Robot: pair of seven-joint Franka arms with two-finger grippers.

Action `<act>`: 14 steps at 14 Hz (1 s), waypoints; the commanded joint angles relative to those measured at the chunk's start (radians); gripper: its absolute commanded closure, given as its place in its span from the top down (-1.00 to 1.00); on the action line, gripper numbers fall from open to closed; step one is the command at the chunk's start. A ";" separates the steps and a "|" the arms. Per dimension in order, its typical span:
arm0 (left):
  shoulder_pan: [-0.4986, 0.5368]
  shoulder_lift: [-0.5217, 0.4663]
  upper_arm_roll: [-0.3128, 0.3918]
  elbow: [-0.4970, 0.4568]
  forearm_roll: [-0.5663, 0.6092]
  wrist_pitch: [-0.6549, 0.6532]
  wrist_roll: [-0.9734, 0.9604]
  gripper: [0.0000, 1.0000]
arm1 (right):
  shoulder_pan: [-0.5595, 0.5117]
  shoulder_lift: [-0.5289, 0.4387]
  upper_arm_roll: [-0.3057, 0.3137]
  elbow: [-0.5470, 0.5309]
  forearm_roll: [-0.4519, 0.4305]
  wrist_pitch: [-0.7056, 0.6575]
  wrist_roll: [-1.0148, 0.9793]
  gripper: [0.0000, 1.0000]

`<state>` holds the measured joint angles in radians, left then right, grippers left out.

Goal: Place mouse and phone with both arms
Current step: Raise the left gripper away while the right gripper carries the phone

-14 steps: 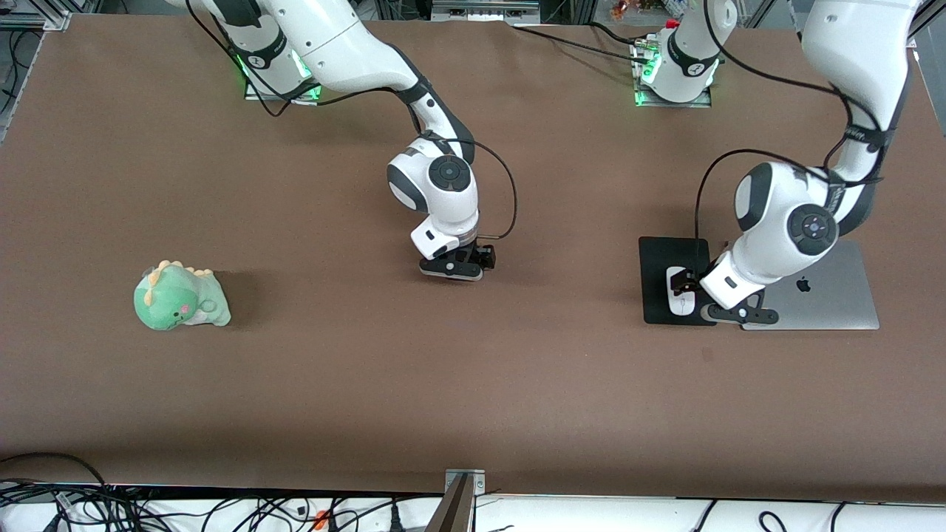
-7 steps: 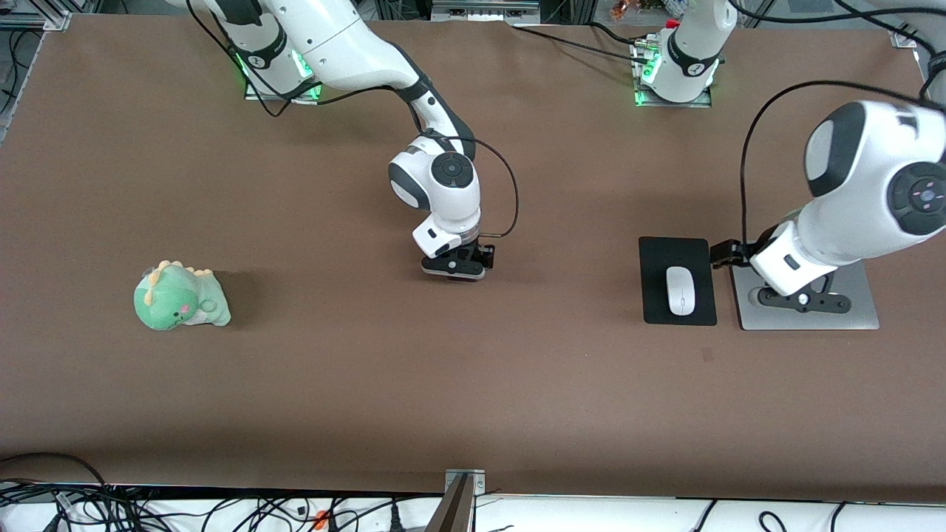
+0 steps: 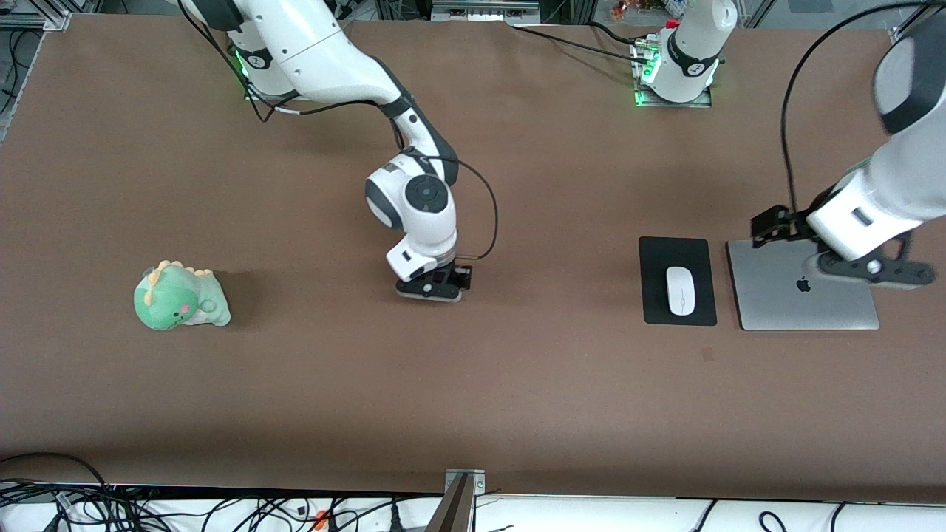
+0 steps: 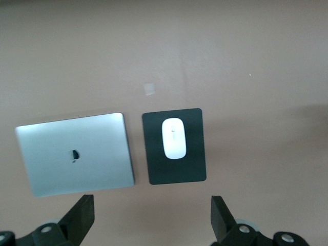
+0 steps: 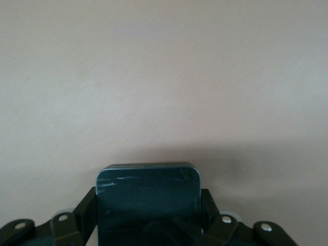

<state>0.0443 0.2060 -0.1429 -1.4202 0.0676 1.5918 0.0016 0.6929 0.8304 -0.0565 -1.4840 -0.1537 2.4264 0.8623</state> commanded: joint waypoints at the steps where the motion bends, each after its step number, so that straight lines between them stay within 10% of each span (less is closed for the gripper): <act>1: -0.023 -0.112 0.058 -0.058 -0.029 -0.006 0.044 1.00 | -0.071 -0.025 0.023 0.039 0.055 -0.086 -0.191 -0.79; 7: -0.096 -0.212 0.138 -0.193 -0.028 -0.010 0.044 1.00 | -0.257 -0.223 0.014 -0.195 0.069 -0.101 -0.440 -0.79; 14: -0.092 -0.228 0.138 -0.169 -0.029 -0.021 0.021 1.00 | -0.409 -0.346 0.000 -0.626 0.068 0.374 -0.592 -0.79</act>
<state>-0.0411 -0.0086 -0.0204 -1.5918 0.0633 1.5701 0.0238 0.3249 0.5436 -0.0663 -1.9947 -0.0990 2.7136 0.3479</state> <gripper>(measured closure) 0.000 0.189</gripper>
